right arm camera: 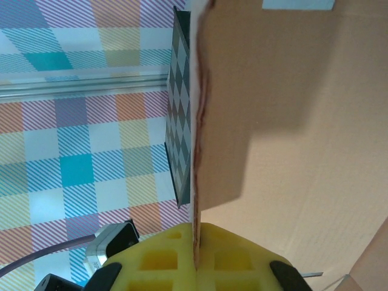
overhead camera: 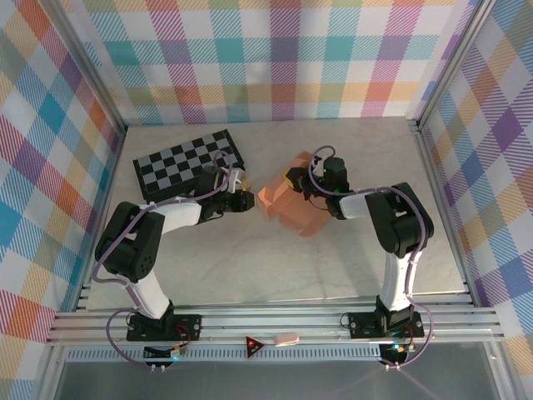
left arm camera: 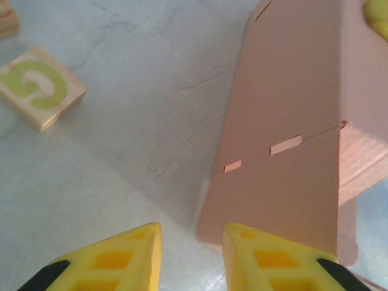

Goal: Fold the paper box

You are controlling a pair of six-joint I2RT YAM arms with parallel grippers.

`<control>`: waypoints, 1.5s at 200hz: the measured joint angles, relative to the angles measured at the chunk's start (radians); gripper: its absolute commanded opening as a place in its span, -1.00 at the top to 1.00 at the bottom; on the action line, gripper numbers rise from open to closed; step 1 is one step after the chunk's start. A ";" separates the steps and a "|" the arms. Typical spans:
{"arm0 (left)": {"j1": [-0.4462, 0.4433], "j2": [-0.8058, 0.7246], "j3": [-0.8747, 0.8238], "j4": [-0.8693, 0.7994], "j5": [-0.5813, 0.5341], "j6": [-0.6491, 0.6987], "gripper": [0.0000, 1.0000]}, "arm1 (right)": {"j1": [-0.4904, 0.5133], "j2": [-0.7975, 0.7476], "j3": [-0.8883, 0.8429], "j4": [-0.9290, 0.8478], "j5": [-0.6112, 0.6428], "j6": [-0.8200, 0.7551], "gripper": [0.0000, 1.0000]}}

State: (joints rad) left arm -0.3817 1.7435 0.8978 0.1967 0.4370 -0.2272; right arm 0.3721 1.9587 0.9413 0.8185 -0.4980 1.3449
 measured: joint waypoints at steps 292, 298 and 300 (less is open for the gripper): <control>-0.153 0.096 0.005 0.285 -0.100 0.082 0.35 | -0.002 0.045 0.035 0.064 0.040 0.073 1.00; -0.156 0.099 0.005 0.289 -0.108 0.080 0.34 | 0.000 0.045 0.035 0.065 0.046 0.079 1.00; -0.158 0.100 0.006 0.290 -0.111 0.079 0.35 | 0.001 0.045 0.035 0.065 0.047 0.080 1.00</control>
State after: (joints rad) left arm -0.5392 1.8435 0.9035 0.4862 0.3260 -0.1486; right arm 0.3729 2.0041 0.9764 0.8837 -0.4511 1.4250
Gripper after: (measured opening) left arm 0.326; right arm 0.047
